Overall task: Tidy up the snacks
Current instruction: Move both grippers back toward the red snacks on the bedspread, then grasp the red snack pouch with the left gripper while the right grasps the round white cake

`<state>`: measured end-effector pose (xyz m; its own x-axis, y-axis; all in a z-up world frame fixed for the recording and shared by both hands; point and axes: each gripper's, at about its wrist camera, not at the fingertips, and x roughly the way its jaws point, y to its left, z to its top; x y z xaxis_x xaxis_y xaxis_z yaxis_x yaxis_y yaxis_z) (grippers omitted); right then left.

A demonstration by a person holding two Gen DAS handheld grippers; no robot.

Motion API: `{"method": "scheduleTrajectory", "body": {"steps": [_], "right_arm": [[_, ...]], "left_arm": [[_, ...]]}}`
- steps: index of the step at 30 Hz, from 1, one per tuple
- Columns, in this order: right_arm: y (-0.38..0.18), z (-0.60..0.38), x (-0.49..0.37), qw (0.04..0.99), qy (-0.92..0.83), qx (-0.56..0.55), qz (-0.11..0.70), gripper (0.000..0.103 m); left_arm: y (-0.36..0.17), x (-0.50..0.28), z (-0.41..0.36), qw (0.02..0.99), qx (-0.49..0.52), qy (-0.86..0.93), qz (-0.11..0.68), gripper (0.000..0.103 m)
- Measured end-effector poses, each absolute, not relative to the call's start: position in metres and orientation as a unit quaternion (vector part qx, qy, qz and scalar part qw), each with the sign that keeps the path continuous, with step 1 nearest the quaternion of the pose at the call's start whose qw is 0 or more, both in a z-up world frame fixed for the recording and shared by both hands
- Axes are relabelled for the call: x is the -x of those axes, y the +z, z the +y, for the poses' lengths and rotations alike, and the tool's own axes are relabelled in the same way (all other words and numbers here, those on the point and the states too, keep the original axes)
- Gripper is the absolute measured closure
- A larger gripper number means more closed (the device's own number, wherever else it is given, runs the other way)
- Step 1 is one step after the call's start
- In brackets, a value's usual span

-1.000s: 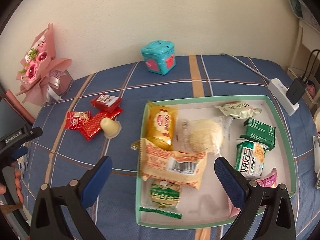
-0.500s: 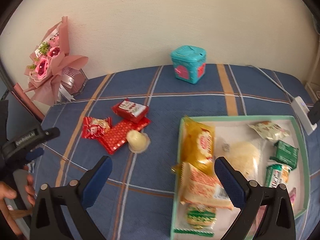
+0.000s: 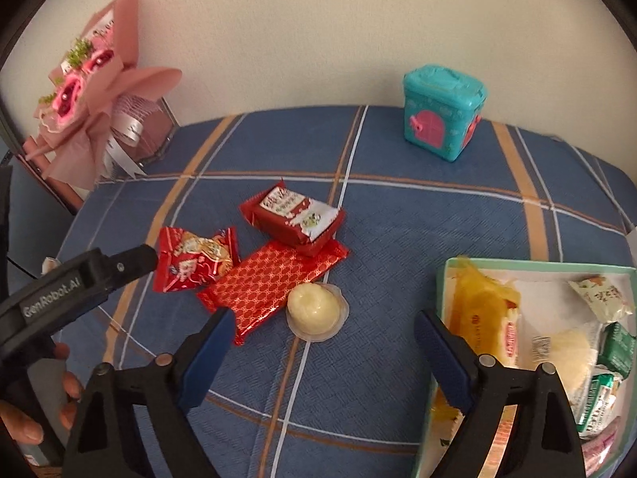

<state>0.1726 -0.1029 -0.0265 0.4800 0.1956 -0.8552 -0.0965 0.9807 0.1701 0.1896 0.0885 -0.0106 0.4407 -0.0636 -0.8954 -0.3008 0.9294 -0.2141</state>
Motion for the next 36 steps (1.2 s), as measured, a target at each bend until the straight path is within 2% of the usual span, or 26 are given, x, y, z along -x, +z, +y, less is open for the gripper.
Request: {"method": "scheduleTrajectory", "body": {"steps": [10,15,21,25,27,29,36], "right_arm": [[-0.069,-0.084,-0.189,0.845,0.085,-0.017,0.528,0.023],[-0.079,-0.079,-0.191,0.847,0.078,0.006,0.526,0.026],[-0.081,-0.069,-0.194,0.851,0.067,0.033,0.519,0.03],[-0.081,-0.063,-0.194,0.854,0.067,0.033,0.515,0.041],[-0.083,-0.06,-0.195,0.855,0.066,0.031,0.513,0.046],[-0.08,-0.059,-0.194,0.856,0.063,0.03,0.512,0.051],[-0.078,-0.064,-0.191,0.857,0.064,0.027,0.511,0.053]], "left_arm": [[-0.027,-0.21,0.072,0.834,0.168,0.05,0.523,0.007],[-0.034,-0.216,0.069,0.837,0.161,0.054,0.521,0.013],[-0.036,-0.219,0.072,0.84,0.162,0.055,0.514,0.035],[-0.035,-0.219,0.074,0.842,0.169,0.053,0.51,0.059],[-0.034,-0.218,0.075,0.842,0.171,0.055,0.509,0.061],[-0.035,-0.218,0.077,0.841,0.173,0.058,0.509,0.069],[-0.035,-0.216,0.085,0.833,0.192,0.063,0.515,0.073]]}}
